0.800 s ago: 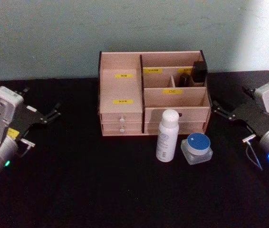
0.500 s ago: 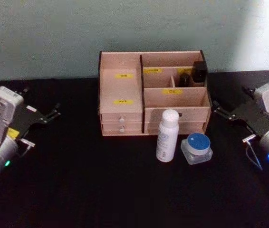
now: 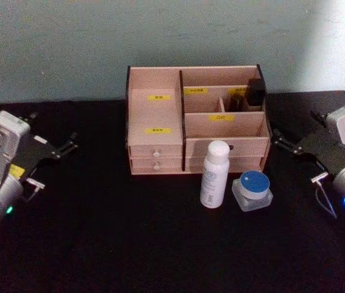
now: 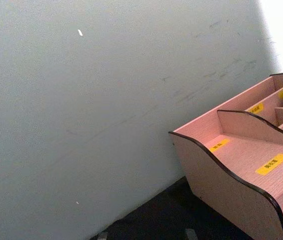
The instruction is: Pick up the facial cleanser and watermelon frost from the table and place them into the tiered storage box.
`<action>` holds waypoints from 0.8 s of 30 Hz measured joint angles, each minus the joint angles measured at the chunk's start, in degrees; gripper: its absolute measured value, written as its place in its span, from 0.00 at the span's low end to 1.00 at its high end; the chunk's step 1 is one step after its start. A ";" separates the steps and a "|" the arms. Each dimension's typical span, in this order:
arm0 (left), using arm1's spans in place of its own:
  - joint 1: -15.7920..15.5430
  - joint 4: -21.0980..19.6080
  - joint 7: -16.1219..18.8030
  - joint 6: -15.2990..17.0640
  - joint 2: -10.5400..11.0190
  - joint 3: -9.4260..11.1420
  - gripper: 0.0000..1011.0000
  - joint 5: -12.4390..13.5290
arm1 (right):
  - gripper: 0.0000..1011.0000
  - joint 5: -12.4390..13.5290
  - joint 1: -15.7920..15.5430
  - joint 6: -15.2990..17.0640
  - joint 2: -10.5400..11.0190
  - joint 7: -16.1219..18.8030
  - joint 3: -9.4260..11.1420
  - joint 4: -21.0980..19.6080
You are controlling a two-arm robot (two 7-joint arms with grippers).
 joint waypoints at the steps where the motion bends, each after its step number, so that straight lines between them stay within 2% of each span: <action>1: 0.00 0.00 0.00 0.00 0.00 0.00 0.99 0.00 | 0.99 -0.08 -0.01 -0.08 -0.06 0.03 0.15 0.00; 6: 0.00 0.00 0.00 0.00 0.00 0.00 0.99 0.00 | 0.99 -0.02 -0.80 -0.80 0.40 1.39 1.58 -1.16; 13: 0.00 0.00 0.00 0.00 0.00 0.00 0.99 0.00 | 0.99 2.59 -3.98 -0.26 3.05 5.04 3.57 -6.16; 15: 0.00 0.00 0.00 0.00 0.00 0.00 0.99 0.00 | 0.99 4.40 -6.25 0.13 4.68 7.92 4.19 -9.48; 19: 0.00 0.00 0.00 0.00 0.00 0.00 0.99 0.00 | 0.99 6.56 -8.63 0.18 6.21 11.91 4.37 -12.60; 24: 0.00 0.00 0.00 0.00 0.00 0.00 0.99 0.00 | 0.99 9.27 -9.93 0.27 6.91 17.18 4.10 -13.96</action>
